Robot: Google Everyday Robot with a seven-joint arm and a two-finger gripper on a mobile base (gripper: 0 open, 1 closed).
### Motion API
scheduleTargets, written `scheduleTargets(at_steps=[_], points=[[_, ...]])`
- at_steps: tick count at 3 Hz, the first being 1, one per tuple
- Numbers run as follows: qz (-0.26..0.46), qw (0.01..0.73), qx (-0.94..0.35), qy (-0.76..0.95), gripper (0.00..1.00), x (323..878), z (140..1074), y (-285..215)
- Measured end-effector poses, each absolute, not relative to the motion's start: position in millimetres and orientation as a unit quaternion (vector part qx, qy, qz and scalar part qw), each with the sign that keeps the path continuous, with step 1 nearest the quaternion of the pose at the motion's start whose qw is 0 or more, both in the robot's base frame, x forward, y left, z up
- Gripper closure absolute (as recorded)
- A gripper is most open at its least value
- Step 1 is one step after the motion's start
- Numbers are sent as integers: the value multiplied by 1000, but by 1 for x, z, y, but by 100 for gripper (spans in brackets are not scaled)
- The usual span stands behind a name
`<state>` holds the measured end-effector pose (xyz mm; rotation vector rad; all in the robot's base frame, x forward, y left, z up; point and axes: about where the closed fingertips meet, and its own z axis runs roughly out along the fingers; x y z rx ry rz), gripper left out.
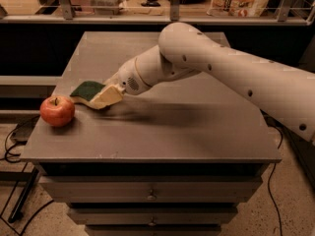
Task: Move sponge near apple
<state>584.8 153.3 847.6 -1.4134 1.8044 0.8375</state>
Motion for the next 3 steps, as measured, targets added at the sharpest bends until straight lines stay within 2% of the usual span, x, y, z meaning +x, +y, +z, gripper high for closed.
scheduleTargets(at_steps=[1,2,3], points=[[338,332,-544,692,20,565,838,158],[338,332,-546,691,0,565,839,160],[338,332,-546,691,0,565,839,160]])
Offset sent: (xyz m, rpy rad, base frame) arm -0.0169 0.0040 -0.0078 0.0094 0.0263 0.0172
